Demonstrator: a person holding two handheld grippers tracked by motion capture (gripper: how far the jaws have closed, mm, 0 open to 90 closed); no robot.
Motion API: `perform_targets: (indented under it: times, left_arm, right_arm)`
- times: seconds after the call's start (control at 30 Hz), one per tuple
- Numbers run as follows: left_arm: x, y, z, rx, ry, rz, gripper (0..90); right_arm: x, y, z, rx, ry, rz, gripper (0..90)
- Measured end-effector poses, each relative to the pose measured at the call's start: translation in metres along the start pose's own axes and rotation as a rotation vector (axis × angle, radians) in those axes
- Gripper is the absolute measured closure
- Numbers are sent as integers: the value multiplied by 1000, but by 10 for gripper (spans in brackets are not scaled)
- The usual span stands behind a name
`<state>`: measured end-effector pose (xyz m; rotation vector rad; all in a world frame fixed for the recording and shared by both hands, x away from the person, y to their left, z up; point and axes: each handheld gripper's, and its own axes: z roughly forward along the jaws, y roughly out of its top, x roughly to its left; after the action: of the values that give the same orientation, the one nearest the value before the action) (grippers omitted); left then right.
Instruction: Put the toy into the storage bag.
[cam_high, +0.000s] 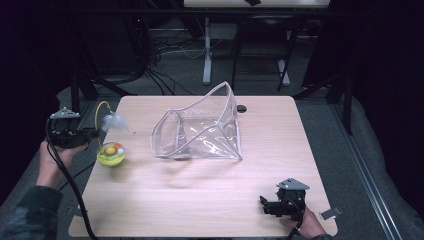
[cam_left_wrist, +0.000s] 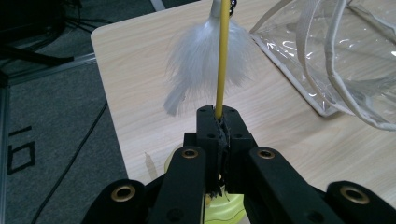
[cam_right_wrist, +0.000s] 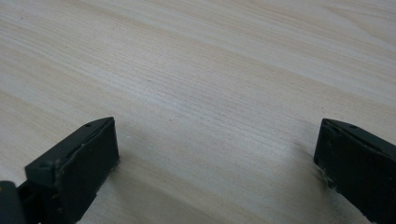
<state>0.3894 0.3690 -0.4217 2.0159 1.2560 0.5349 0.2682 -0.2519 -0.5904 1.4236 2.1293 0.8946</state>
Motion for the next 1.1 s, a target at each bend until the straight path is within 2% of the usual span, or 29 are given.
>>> perform_targets:
  times: [0.07, 0.1, 0.3, 0.47, 0.6, 1.1]
  left_arm:
    - [0, 0, 1, -6, 5, -4, 883]
    - [1, 3, 1, 15, 4, 3, 883]
    - [1, 10, 0, 5, 12, 17, 883]
    - [3, 17, -1, 18, 8, 28, 883]
    - [3, 22, -1, 15, 18, 37, 883]
    - [4, 41, -5, 18, 15, 61, 883]
  right_arm:
    - [0, 0, 0, 0, 0, 0, 0]
    - [0, 0, 0, 0, 0, 0, 0]
    - [0, 0, 0, 0, 0, 0, 0]
    - [0, 0, 0, 0, 0, 0, 0]
    - [0, 0, 0, 0, 0, 0, 0]
    - [0, 0, 0, 1, 0, 0, 0]
